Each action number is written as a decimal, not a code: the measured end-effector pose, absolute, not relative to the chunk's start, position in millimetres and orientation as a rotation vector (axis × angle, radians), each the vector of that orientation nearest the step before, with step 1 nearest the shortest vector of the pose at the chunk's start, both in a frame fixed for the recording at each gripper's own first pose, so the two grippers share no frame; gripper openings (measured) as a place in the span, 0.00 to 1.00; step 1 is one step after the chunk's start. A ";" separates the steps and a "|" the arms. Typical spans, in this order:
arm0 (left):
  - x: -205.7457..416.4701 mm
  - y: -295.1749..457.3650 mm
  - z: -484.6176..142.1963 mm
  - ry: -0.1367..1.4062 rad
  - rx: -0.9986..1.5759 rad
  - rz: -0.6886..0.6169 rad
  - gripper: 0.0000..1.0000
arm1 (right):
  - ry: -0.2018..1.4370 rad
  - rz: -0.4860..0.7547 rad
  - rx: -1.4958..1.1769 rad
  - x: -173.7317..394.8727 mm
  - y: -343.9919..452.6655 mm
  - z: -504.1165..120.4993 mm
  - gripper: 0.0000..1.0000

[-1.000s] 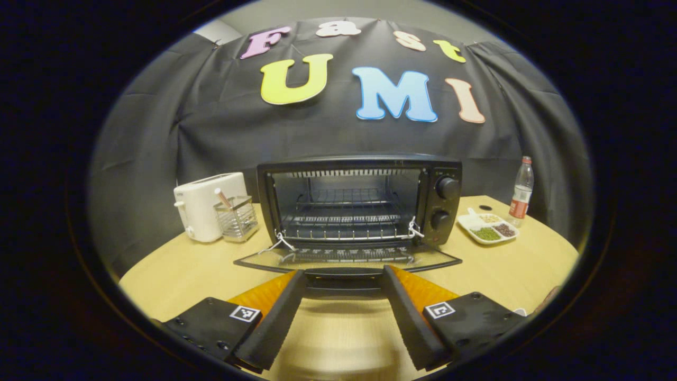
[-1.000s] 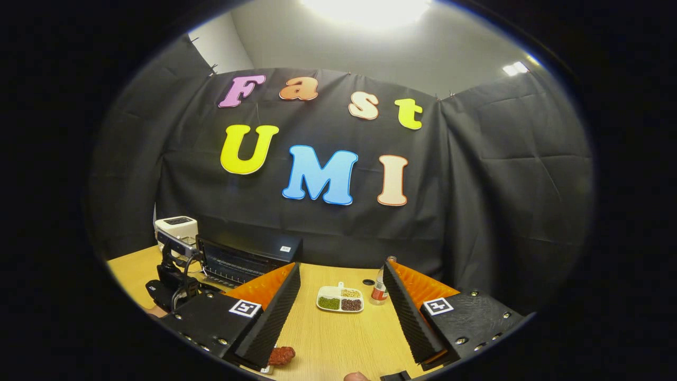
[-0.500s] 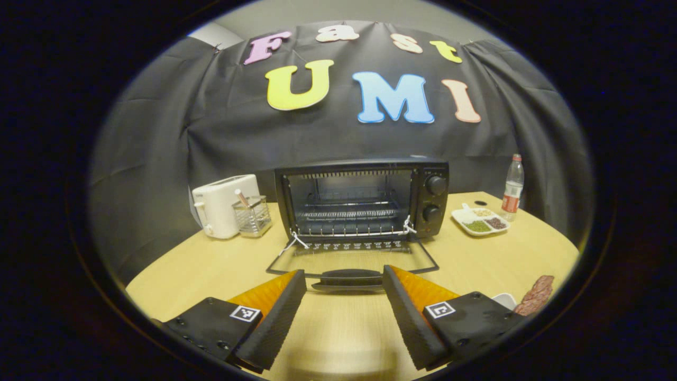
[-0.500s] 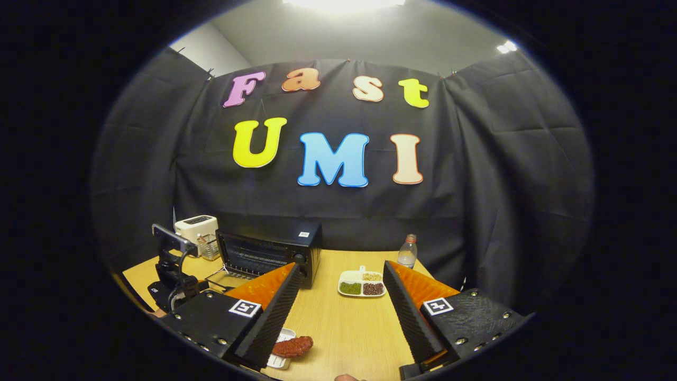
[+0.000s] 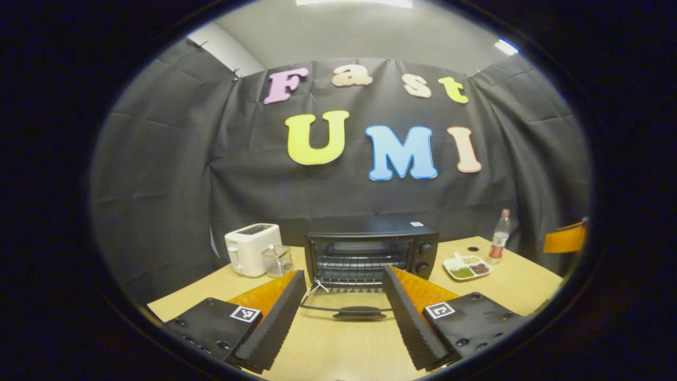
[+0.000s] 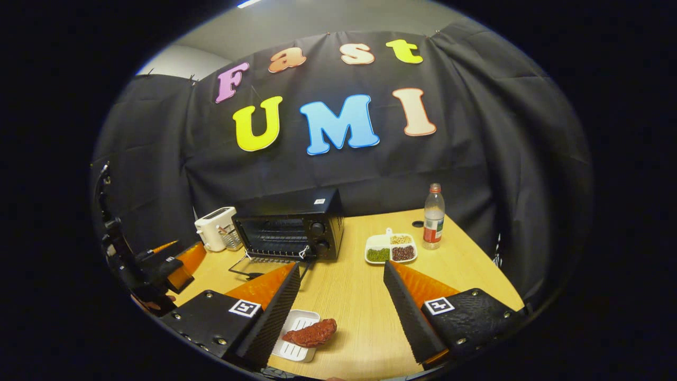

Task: Open the electric oven with the left hand, put the food in, and close the electric oven.

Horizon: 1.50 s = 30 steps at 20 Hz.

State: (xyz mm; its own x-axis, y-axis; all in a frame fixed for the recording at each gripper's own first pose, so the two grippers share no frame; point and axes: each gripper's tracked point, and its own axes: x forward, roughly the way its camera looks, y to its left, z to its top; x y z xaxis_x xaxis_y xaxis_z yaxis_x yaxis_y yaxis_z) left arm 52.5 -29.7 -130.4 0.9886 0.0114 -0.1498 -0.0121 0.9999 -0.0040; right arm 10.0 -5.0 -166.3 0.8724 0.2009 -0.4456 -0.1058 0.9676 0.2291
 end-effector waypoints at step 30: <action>11.3 13.8 -71.9 0.072 0.005 0.096 1.00 | 1.076 0.229 0.828 -22.3 67.2 -329.0 0.16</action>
